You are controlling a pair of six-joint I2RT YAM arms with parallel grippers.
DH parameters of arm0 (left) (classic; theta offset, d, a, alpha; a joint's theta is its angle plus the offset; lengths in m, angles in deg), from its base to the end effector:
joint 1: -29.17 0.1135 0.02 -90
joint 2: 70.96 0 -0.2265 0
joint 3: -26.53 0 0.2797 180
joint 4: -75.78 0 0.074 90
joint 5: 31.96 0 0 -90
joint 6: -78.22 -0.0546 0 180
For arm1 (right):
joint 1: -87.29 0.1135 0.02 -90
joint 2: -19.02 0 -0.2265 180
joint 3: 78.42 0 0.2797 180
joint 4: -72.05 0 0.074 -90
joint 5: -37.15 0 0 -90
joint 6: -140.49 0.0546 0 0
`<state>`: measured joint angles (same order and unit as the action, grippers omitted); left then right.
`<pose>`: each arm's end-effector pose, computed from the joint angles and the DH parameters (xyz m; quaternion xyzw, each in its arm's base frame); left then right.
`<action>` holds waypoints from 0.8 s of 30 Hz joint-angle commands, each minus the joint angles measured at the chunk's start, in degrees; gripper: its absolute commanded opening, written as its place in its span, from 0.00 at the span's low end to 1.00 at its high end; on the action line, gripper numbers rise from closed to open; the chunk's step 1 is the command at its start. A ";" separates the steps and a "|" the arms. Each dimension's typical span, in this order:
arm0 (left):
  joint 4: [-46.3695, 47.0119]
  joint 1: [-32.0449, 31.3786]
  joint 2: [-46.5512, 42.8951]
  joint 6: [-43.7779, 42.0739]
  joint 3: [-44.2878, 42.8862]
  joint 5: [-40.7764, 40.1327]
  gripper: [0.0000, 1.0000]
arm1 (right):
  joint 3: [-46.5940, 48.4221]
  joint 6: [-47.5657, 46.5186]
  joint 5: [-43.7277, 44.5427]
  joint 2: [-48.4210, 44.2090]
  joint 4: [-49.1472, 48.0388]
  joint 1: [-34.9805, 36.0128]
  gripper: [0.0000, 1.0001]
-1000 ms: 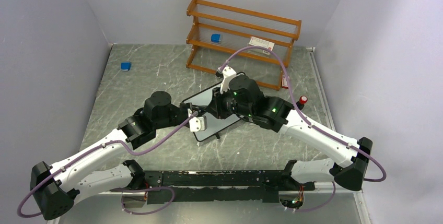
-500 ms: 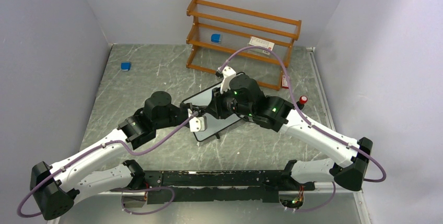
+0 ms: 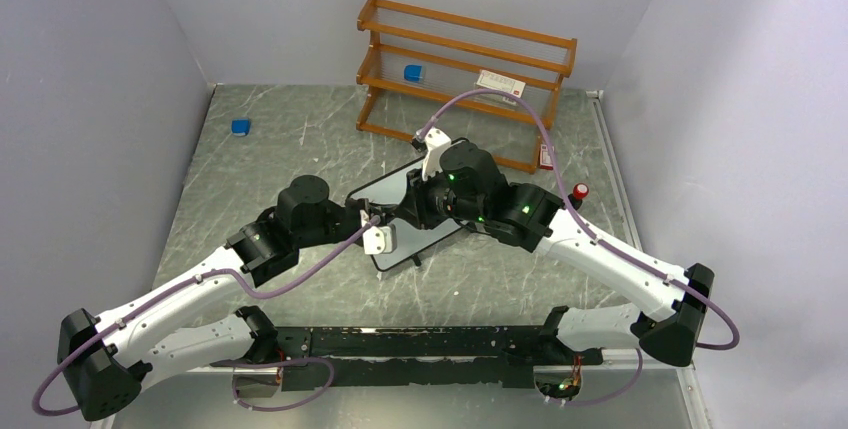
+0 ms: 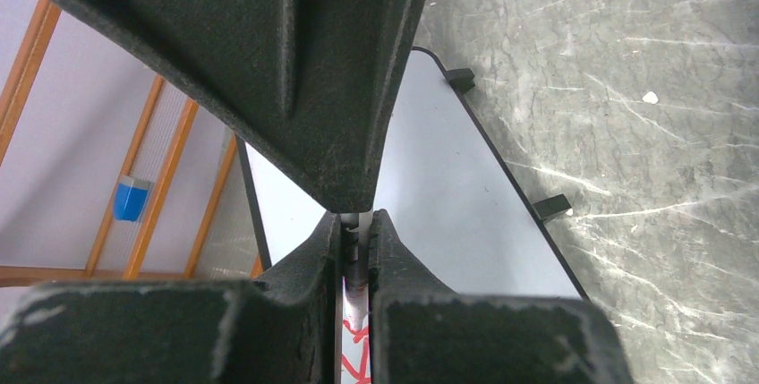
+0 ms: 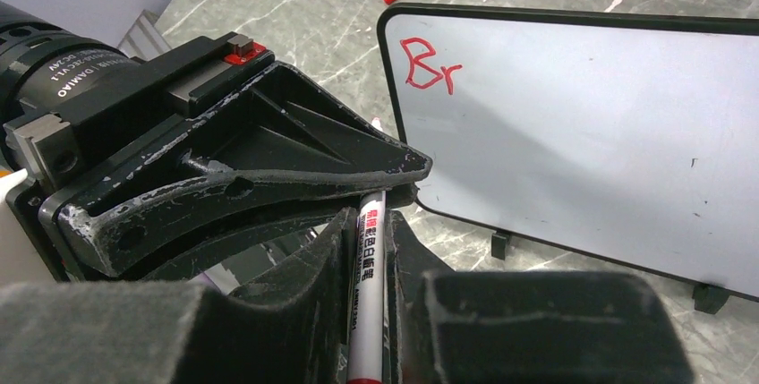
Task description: Write a sentence on the whiteboard
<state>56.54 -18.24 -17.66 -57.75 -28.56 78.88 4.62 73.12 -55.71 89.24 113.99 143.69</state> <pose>0.1775 -0.2218 0.2663 0.6504 0.4660 -0.1531 0.5800 0.1794 0.2750 0.3261 -0.2624 0.8211 0.3389 0.3770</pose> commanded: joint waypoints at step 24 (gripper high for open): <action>4.48 1.14 -3.37 2.73 1.46 -4.42 0.53 | -2.43 -4.44 -0.77 -5.21 -2.11 0.03 0.00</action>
<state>58.09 -18.11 -19.30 -56.46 -27.93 76.47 4.10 70.69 -57.96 86.40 113.89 143.63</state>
